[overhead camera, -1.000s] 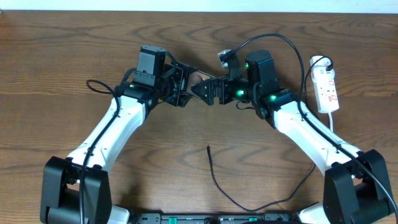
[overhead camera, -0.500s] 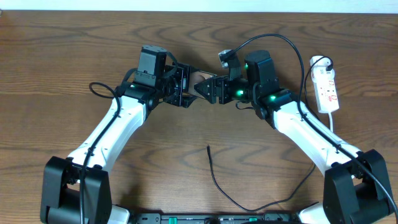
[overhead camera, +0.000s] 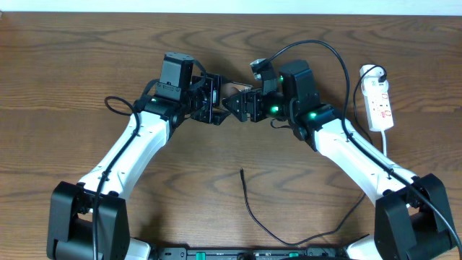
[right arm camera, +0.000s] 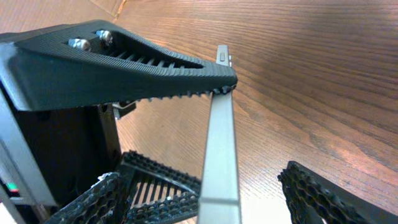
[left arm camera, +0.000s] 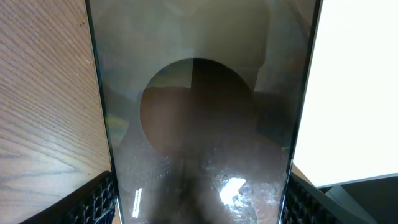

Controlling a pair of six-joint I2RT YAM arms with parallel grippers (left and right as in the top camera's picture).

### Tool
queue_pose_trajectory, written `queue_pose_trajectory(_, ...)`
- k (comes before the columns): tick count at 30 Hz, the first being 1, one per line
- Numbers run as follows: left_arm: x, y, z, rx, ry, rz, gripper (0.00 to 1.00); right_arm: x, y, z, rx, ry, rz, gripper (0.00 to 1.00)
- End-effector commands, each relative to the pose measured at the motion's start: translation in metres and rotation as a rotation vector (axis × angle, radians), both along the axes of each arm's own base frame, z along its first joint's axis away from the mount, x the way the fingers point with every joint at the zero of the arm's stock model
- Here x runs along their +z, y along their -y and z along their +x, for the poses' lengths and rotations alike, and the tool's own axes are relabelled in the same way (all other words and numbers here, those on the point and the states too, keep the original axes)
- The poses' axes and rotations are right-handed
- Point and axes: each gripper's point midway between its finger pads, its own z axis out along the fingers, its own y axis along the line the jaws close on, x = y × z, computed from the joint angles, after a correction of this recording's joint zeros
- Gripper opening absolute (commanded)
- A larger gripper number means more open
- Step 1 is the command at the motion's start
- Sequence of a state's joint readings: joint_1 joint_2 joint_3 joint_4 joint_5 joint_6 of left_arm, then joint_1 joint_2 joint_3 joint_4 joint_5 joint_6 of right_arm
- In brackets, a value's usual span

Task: Plug charger to phone and switch on socket
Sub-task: 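Close the right gripper on the phone's edge beside the left gripper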

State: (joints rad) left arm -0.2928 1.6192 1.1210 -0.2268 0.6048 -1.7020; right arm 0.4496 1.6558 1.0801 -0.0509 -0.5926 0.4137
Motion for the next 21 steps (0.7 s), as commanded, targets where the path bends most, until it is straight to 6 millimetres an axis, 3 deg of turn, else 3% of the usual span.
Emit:
queue_pose_trajectory(1, 0.027, 0.007, 0.002, -0.026, 0.055, -0.048, 0.08, 0.003, -0.005, 0.003, -0.005, 0.020, -0.009, 0.74)
queue_pose_trajectory(7, 0.028, 0.008, 0.001, -0.029, 0.054, -0.051, 0.07, 0.003, -0.005, 0.003, -0.005, 0.019, -0.009, 0.54)
queue_pose_trajectory(15, 0.028, 0.010, 0.001, -0.034, 0.057, -0.052, 0.08, 0.003, -0.005, 0.003, -0.004, 0.019, -0.009, 0.42)
queue_pose_trajectory(21, 0.031, 0.018, -0.001, -0.054, 0.075, -0.056, 0.07, 0.002, -0.005, 0.002, -0.004, 0.017, -0.010, 0.26)
